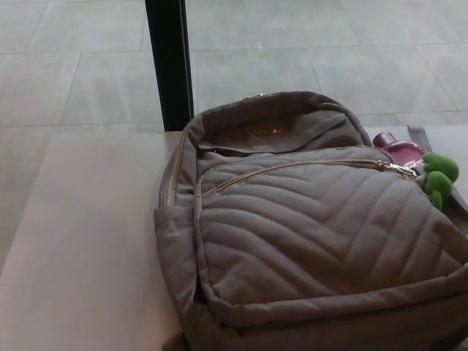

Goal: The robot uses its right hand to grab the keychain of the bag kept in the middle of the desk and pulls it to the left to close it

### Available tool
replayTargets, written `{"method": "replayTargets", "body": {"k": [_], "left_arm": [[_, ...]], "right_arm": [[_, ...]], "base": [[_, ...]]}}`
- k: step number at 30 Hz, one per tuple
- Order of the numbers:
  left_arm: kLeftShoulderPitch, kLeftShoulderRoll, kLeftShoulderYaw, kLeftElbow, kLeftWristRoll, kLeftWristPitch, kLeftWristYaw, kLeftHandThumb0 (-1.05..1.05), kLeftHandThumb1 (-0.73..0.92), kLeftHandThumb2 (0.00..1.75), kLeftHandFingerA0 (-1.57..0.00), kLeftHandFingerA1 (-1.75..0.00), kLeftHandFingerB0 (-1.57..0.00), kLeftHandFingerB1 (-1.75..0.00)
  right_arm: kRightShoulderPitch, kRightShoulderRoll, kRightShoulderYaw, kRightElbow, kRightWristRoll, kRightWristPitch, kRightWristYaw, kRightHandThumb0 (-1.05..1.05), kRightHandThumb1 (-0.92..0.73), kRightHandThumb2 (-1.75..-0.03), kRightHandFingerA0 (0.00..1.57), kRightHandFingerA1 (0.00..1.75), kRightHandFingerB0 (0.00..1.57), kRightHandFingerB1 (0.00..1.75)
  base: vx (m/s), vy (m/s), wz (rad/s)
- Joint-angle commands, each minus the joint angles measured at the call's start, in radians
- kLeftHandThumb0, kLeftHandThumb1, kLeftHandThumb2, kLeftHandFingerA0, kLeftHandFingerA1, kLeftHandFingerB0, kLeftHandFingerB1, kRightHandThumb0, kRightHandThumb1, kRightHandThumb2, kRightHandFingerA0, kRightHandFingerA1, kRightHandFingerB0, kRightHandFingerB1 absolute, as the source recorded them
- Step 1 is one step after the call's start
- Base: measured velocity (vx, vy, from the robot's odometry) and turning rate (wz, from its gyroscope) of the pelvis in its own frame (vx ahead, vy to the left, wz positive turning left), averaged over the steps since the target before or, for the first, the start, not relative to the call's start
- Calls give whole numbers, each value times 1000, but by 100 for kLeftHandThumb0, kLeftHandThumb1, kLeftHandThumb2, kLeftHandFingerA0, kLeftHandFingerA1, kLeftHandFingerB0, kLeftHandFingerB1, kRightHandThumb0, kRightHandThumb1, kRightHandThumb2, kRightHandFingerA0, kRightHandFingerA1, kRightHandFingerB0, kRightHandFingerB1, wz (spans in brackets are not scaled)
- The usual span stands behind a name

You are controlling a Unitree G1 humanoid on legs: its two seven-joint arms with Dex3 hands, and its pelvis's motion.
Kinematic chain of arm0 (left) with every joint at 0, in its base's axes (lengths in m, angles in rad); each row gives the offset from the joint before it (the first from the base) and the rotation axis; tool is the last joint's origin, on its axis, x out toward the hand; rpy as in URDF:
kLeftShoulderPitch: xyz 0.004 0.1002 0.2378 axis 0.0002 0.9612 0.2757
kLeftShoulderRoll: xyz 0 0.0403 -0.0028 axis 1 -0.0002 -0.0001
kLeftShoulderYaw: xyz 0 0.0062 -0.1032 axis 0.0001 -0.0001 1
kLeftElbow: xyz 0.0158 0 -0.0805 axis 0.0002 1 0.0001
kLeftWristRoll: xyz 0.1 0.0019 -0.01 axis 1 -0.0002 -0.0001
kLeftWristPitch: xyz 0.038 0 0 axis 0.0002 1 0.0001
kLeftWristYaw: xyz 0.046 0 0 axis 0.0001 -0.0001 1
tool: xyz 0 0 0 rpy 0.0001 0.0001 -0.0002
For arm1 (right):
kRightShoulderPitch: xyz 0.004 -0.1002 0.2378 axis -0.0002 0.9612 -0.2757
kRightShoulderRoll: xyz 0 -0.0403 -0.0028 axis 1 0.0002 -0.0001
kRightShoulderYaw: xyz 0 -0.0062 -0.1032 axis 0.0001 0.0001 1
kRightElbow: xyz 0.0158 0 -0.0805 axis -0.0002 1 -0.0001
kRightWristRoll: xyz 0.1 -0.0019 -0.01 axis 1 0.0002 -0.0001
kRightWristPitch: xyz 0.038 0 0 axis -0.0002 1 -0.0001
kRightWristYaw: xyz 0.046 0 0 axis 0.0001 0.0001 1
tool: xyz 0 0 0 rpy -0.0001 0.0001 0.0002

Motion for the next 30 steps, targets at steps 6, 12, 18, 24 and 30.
{"method": "replayTargets", "body": {"k": [6,12,18,24,30], "left_arm": [[-5,6,-28,53,-4,-14,-27,-31,51,56,-69,-70,-60,-62],[-16,-4,-51,20,8,29,13,-25,53,55,-72,-69,-60,-60],[6,-8,-69,3,14,21,13,-25,55,55,-71,-67,-59,-59],[19,-2,-73,15,17,7,1,-24,54,56,-73,-68,-59,-59],[30,4,-93,38,42,-44,-13,-31,54,56,-73,-67,-61,-60]], "right_arm": [[51,-10,64,-37,-99,-148,66,-49,-57,-57,28,36,35,32],[68,7,91,-46,-120,-189,79,-48,-56,-57,30,38,34,31],[98,12,115,-66,-148,-205,96,-49,-57,-57,28,38,34,31],[109,23,127,-56,-166,-204,115,-49,-56,-57,28,38,33,31],[97,33,155,-51,-204,-198,133,-56,-58,-58,27,38,30,30]], "base": [[0,0,0],[0,0,0],[0,0,0],[0,0,0],[0,0,0]]}}
